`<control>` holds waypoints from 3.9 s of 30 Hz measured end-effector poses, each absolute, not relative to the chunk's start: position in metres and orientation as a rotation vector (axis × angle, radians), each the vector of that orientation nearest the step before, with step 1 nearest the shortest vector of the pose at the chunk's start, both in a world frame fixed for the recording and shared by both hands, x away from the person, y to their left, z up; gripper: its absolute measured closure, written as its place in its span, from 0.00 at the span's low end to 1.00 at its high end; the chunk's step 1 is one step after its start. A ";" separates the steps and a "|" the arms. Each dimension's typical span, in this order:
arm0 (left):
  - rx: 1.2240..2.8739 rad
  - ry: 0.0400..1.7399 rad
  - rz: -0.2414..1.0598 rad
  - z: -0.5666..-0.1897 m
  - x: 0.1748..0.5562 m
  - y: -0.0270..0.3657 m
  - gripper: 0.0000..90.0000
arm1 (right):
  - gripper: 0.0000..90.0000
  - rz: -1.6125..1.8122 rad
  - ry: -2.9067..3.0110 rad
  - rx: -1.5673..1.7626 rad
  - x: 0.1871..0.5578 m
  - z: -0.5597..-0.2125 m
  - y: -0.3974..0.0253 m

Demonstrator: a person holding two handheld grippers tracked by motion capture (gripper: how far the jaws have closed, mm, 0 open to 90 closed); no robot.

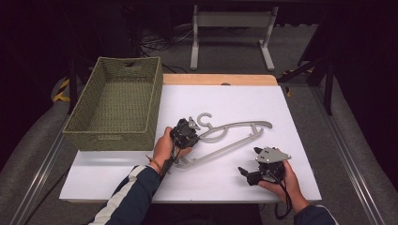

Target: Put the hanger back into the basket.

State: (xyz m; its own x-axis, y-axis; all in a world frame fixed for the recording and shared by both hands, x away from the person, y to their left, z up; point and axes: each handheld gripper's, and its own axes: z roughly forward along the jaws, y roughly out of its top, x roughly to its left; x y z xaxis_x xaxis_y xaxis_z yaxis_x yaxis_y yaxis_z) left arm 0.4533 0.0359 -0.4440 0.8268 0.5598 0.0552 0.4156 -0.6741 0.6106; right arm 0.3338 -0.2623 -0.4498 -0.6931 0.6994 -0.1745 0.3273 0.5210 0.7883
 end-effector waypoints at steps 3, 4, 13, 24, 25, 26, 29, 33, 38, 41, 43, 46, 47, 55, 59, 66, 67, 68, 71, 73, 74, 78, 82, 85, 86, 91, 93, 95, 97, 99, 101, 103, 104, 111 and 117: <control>2.410 0.721 0.310 -0.444 0.453 0.036 0.90 | 0.09 1.048 2.290 0.842 0.334 -0.450 -0.262; 2.415 0.712 0.310 -0.444 0.454 0.035 0.90 | 0.09 1.049 2.292 0.842 0.334 -0.450 -0.262; 2.447 0.711 0.292 -0.444 0.459 0.032 0.87 | 0.09 1.072 2.317 0.835 0.334 -0.450 -0.262; 2.501 0.727 0.250 -0.439 0.472 0.027 0.68 | 0.10 1.067 2.303 0.836 0.334 -0.448 -0.263; 2.498 0.738 0.229 -0.439 0.474 0.027 0.68 | 0.10 1.066 2.304 0.839 0.334 -0.448 -0.263; 2.492 0.730 0.203 -0.439 0.478 0.028 0.66 | 0.10 1.065 2.305 0.841 0.334 -0.448 -0.263; 2.492 0.734 0.177 -0.439 0.481 0.028 0.64 | 0.10 1.063 2.310 0.831 0.333 -0.448 -0.262; 2.528 0.722 0.188 -0.438 0.481 0.024 0.66 | 0.10 1.055 2.316 0.825 0.334 -0.449 -0.261; 2.584 0.685 0.217 -0.434 0.477 0.015 0.78 | 0.09 1.063 2.311 0.822 0.333 -0.447 -0.261; 2.600 0.685 0.236 -0.434 0.475 0.011 0.85 | 0.09 1.067 2.298 0.843 0.334 -0.447 -0.262; 2.587 0.691 0.255 -0.435 0.473 0.011 0.88 | 0.09 1.076 2.290 0.857 0.335 -0.446 -0.263; 2.559 0.699 0.282 -0.436 0.469 0.011 0.90 | 0.09 1.080 2.290 0.875 0.338 -0.448 -0.266; 2.559 0.699 0.282 -0.436 0.469 0.011 0.90 | 0.09 1.080 2.290 0.875 0.338 -0.448 -0.266; 2.451 0.717 0.342 -0.440 0.464 0.016 0.91 | 0.09 1.090 2.259 0.888 0.337 -0.445 -0.270; 2.386 0.721 0.410 -0.434 0.462 0.018 0.91 | 0.09 1.083 2.263 0.894 0.337 -0.446 -0.271; 2.325 0.702 0.468 -0.421 0.454 0.021 0.91 | 0.09 1.088 2.256 0.893 0.337 -0.445 -0.272; 2.318 0.706 0.471 -0.418 0.453 0.022 0.91 | 0.09 1.089 2.257 0.894 0.336 -0.445 -0.272; 2.304 0.702 0.462 -0.415 0.453 0.024 0.91 | 0.09 1.093 2.258 0.889 0.336 -0.445 -0.272; 2.271 0.707 0.485 -0.407 0.450 0.027 0.90 | 0.09 1.102 2.258 0.869 0.335 -0.444 -0.272; 2.244 0.695 0.494 -0.399 0.447 0.028 0.90 | 0.09 1.104 2.260 0.860 0.335 -0.443 -0.272; 2.233 0.693 0.500 -0.394 0.444 0.029 0.90 | 0.09 1.105 2.255 0.867 0.334 -0.443 -0.272; 2.191 0.672 0.519 -0.378 0.438 0.032 0.91 | 0.09 1.111 2.223 0.868 0.333 -0.442 -0.274; 2.157 0.644 0.537 -0.361 0.430 0.035 0.90 | 0.09 1.117 2.175 0.851 0.331 -0.439 -0.275; 2.145 0.618 0.553 -0.349 0.423 0.037 0.91 | 0.09 1.116 2.119 0.850 0.329 -0.437 -0.275; 2.143 0.613 0.565 -0.345 0.421 0.038 0.90 | 0.09 1.114 2.105 0.844 0.329 -0.436 -0.275; 2.117 0.600 0.582 -0.332 0.417 0.045 0.90 | 0.09 1.114 2.061 0.835 0.326 -0.433 -0.275; 2.102 0.608 0.571 -0.325 0.417 0.050 0.90 | 0.09 1.121 2.047 0.835 0.325 -0.433 -0.275; 2.097 0.608 0.566 -0.320 0.416 0.053 0.90 | 0.09 1.118 2.045 0.831 0.326 -0.433 -0.275; 2.101 0.597 0.592 -0.313 0.414 0.056 0.90 | 0.09 1.114 2.047 0.830 0.326 -0.434 -0.274; 2.091 0.586 0.610 -0.305 0.412 0.059 0.90 | 0.09 1.115 2.041 0.828 0.326 -0.433 -0.274; 2.079 0.591 0.615 -0.299 0.412 0.064 0.90 | 0.09 1.124 2.027 0.833 0.325 -0.432 -0.275; 2.079 0.588 0.624 -0.296 0.413 0.067 0.90 | 0.08 1.127 2.008 0.835 0.325 -0.431 -0.276; 2.077 0.593 0.635 -0.295 0.413 0.069 0.90 | 0.08 1.135 2.002 0.839 0.325 -0.431 -0.276; 2.062 0.615 0.651 -0.290 0.415 0.081 0.90 | 0.08 1.124 1.988 0.827 0.324 -0.431 -0.275; 2.086 0.595 0.748 -0.279 0.412 0.091 0.90 | 0.08 1.121 1.980 0.819 0.322 -0.430 -0.274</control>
